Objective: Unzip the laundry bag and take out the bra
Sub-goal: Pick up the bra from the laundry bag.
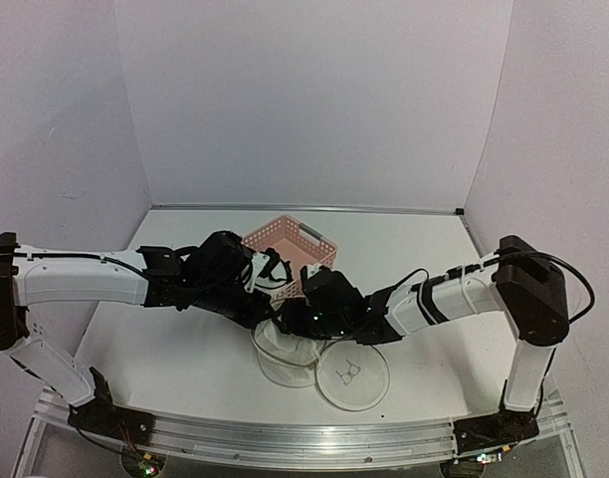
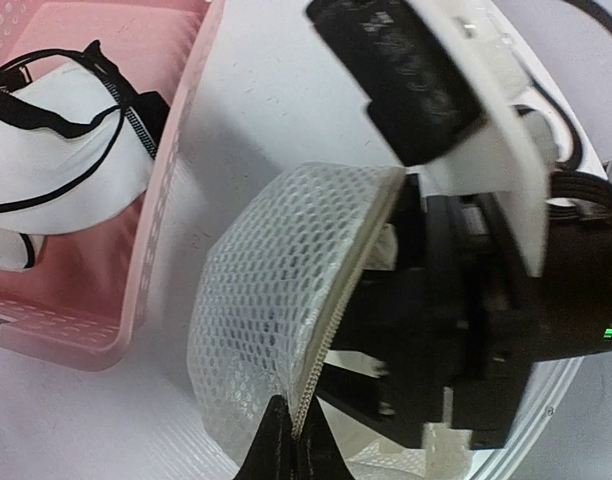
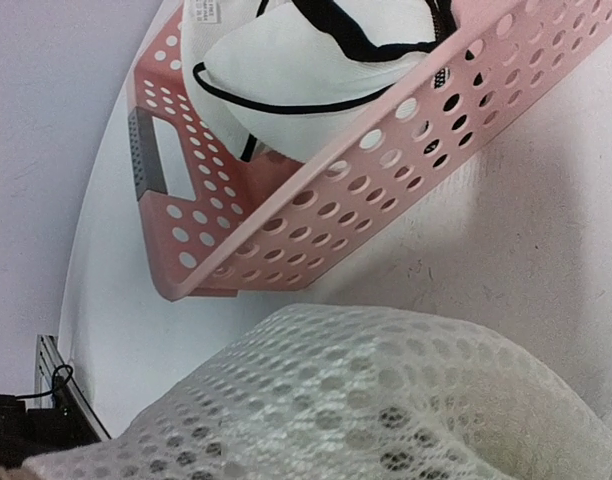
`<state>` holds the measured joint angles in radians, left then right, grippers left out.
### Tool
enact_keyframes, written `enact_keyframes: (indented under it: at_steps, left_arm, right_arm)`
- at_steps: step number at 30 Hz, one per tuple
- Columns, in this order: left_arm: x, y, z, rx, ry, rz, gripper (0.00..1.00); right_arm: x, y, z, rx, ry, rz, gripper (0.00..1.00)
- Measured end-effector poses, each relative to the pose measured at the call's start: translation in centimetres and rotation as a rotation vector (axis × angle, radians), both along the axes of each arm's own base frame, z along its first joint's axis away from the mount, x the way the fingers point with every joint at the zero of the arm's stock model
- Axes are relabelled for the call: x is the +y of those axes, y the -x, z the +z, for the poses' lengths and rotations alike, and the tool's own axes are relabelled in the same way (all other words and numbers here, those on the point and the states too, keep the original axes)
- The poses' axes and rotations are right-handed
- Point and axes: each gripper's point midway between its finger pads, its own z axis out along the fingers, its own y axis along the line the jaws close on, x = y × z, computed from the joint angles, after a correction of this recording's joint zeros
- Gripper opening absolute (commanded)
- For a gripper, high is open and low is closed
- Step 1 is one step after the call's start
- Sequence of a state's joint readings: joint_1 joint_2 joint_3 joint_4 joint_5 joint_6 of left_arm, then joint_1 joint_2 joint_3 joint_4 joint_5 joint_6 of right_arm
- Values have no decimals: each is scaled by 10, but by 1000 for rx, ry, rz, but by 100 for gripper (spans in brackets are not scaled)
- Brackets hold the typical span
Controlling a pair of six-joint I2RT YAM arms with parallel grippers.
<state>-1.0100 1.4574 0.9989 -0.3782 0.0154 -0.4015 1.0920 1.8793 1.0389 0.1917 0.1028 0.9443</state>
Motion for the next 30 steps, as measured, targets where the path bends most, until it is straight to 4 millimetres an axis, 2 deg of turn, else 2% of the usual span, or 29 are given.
enact_keyframes:
  at_steps: [7, 10, 14, 20, 30]
  left_arm:
    - [-8, 8, 1, 5, 22, -9, 0]
    - [-8, 11, -2, 13, 17, -10, 0]
    - [-10, 14, -2, 17, 21, -11, 0]
    - [-11, 16, -2, 15, 20, -14, 0]
    - [-6, 14, -6, -2, 6, 11, 0]
  right_arm:
    - [2, -9, -11, -7, 2, -48, 56]
    - [5, -12, -13, -6, -7, -61, 51]
    - [9, -16, -12, -10, -25, -81, 34]
    - [12, -20, -14, -17, -38, -102, 0]
    - [7, -21, -15, -33, -58, -114, 0]
